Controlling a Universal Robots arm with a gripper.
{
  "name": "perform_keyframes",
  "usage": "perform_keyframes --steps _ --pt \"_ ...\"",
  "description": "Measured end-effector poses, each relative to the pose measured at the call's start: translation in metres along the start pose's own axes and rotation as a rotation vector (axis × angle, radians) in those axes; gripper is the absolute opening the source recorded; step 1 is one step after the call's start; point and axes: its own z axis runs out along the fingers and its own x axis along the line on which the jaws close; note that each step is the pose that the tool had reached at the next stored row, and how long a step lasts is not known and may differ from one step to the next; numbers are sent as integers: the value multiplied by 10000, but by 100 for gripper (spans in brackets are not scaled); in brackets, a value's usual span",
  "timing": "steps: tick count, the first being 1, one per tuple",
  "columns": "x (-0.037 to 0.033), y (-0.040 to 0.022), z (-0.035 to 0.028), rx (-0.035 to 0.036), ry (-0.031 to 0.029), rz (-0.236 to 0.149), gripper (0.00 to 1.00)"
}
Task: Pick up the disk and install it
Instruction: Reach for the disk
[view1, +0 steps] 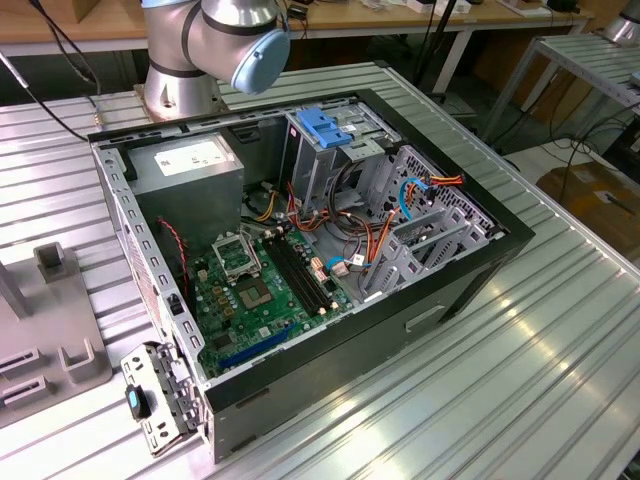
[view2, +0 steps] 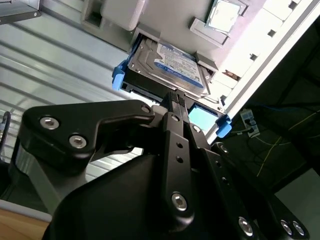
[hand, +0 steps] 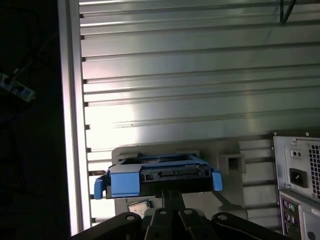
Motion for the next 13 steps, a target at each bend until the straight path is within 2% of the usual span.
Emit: perform_keyframes --steps 4,5,6,13 --pt "0 0 3 7 14 0 11" --pt "1 0 8 16 117 6 11" --pt "1 0 8 17 129 6 11" --pt "0 0 12 20 145 6 11"
